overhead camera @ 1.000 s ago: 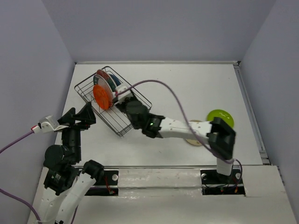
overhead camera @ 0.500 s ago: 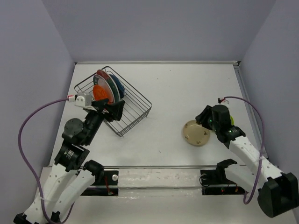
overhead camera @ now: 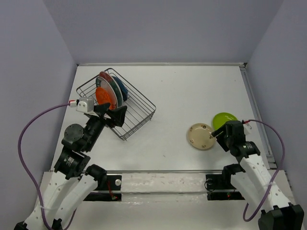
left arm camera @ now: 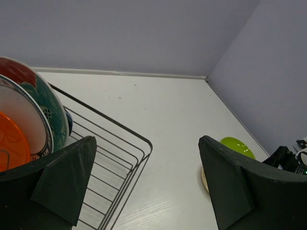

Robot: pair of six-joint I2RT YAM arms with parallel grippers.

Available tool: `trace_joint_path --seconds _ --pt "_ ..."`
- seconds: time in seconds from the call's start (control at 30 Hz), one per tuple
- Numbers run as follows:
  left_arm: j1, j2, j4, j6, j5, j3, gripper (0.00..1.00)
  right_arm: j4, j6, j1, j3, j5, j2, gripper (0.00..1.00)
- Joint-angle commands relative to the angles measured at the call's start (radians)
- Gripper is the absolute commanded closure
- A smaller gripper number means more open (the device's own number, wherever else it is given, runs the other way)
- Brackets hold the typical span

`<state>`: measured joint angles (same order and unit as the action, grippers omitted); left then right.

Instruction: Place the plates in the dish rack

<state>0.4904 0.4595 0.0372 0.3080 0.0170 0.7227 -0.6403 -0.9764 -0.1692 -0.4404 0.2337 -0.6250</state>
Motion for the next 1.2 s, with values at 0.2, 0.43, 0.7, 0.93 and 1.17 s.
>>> trace_joint_path --seconds 0.2,0.43,0.7,0.93,1.17 --pt "0.011 -0.036 -0.003 -0.046 0.054 0.034 0.01 0.077 -0.103 0.008 0.063 -0.099 -0.189 0.4" --pt "0.017 -0.044 0.006 -0.049 0.075 0.041 0.01 0.221 -0.126 0.008 0.104 -0.158 -0.254 0.6" --pt "0.016 -0.038 0.006 -0.047 0.097 0.037 0.01 0.448 -0.137 0.008 0.158 -0.215 -0.305 0.93" --pt "-0.007 -0.056 -0.005 -0.04 0.115 0.035 0.01 0.416 -0.002 -0.137 0.007 -0.087 -0.079 0.93" --pt "-0.044 -0.025 -0.003 -0.033 0.13 0.032 0.02 0.395 0.243 -0.653 -0.516 0.428 -0.478 0.93"
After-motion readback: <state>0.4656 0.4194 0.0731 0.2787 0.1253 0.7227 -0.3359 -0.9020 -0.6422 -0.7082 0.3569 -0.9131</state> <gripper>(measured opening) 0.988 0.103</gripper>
